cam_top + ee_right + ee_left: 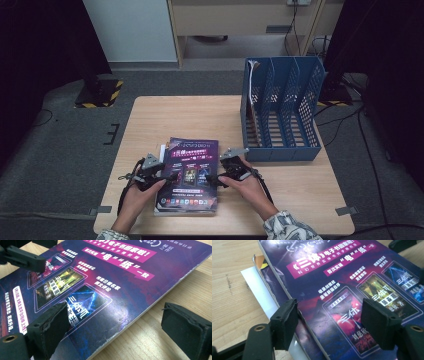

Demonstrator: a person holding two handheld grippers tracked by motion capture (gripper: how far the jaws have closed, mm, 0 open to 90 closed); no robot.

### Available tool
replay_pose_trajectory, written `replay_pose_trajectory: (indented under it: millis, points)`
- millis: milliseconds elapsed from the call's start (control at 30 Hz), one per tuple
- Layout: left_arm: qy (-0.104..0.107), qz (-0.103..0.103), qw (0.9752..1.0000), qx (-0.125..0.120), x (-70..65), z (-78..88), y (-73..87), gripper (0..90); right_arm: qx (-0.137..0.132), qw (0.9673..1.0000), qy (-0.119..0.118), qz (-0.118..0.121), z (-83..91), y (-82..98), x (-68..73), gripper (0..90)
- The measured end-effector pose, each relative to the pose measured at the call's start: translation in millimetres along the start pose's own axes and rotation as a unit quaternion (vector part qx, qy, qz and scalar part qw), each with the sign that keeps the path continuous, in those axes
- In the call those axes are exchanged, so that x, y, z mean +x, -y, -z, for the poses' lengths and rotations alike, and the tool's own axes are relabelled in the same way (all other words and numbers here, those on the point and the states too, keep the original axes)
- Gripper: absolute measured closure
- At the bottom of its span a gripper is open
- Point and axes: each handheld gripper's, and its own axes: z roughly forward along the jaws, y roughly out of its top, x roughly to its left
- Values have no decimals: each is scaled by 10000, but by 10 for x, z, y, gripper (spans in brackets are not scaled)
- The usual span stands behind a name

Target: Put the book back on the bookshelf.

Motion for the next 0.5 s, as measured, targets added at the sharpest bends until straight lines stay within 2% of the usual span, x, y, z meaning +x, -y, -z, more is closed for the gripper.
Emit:
replay_pose_trajectory:
  millis: [67, 333, 433, 500]
  points:
    - [-3, 52, 10000, -24, -3, -6, 6, 287, 4, 10000, -13, -5, -4, 2, -1, 79]
    - [33, -54, 10000, -14, -6, -5, 2, 285, 11, 9999, -64, -80, -18, 8, -4, 73]
    - [175, -97, 9998, -7, -35, -16, -5, 301, 33, 9999, -109, -91, -23, 11, -10, 48]
    - [169, -133, 9998, 12, -63, -26, -14, 301, 77, 9998, -66, -171, -20, 13, -20, 33]
